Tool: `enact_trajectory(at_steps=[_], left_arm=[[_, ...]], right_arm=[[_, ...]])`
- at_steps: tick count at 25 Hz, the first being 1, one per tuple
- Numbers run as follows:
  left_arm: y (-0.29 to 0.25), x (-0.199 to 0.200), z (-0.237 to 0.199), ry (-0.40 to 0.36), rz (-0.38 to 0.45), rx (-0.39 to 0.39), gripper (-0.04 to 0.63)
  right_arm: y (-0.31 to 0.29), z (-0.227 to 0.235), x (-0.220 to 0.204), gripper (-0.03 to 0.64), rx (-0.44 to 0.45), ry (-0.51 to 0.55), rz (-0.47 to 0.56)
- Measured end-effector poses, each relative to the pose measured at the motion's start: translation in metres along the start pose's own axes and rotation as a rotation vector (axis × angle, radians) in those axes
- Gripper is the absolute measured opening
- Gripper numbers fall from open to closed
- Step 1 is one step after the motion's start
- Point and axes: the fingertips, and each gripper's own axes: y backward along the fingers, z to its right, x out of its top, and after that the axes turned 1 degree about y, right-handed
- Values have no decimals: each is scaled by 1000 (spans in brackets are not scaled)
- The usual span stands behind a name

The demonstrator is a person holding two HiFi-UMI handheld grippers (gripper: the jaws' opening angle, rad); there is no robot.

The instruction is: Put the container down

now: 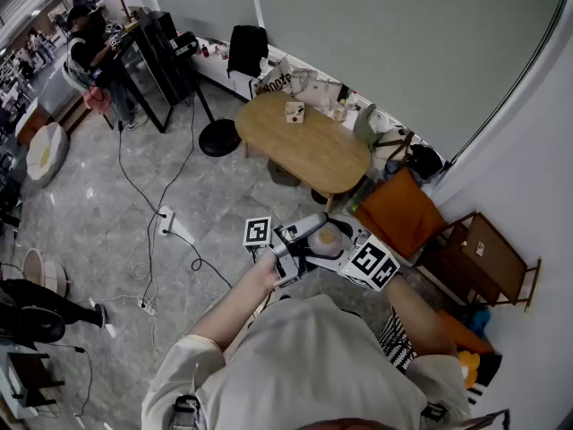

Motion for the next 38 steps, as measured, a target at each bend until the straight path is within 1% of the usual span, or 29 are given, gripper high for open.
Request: enact_trajectory(at_steps=[7, 20, 29, 34, 38], left_arm=[[6, -4, 3, -3, 3, -6, 304], [30, -1, 10, 21, -3, 0, 304], [60, 7, 14, 37, -22, 5, 304], [63, 15, 17, 45, -27, 14, 304], [65, 27, 14, 51, -15, 20, 304]], right_arm=[[-2, -8, 1, 405, 0, -4, 1], [-24, -22, 7, 405, -9, -24, -8], [-52, -34, 11, 405, -25, -36, -10], [-62, -30, 14, 405, -28, -45, -16], [-69, -23, 12, 405, -19, -55, -29]])
